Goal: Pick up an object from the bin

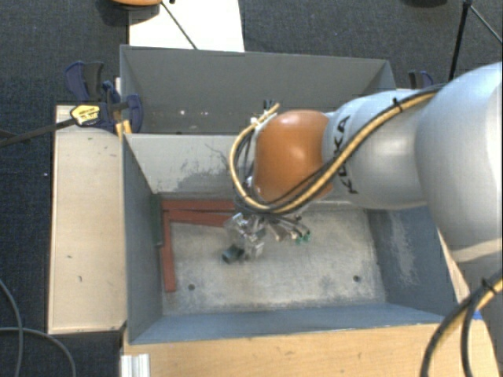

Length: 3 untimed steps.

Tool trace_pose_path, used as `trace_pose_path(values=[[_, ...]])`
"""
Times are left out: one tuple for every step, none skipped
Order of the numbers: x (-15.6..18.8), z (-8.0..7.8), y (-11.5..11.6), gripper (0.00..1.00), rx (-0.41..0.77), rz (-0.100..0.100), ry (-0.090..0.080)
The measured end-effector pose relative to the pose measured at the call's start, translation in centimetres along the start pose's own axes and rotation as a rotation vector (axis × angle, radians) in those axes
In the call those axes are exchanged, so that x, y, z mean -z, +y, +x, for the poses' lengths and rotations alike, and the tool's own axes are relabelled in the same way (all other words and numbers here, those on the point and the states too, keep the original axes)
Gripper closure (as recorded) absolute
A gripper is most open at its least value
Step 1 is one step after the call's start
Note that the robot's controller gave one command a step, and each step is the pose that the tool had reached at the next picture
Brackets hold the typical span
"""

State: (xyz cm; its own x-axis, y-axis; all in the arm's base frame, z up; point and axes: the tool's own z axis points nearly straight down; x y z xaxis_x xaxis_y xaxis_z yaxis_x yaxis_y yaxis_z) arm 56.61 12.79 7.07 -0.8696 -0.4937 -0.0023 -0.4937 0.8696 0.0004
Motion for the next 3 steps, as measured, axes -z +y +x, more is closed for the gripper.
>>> trace_pose_path(values=[[0.0,0.0,0.0,1.0,-0.002,0.0,0.0],[11.2,-1.3,-0.6,1.0,-0.007,0.0,0.0],[11.2,-1.3,-0.6,1.0,-0.009,0.0,0.0]])
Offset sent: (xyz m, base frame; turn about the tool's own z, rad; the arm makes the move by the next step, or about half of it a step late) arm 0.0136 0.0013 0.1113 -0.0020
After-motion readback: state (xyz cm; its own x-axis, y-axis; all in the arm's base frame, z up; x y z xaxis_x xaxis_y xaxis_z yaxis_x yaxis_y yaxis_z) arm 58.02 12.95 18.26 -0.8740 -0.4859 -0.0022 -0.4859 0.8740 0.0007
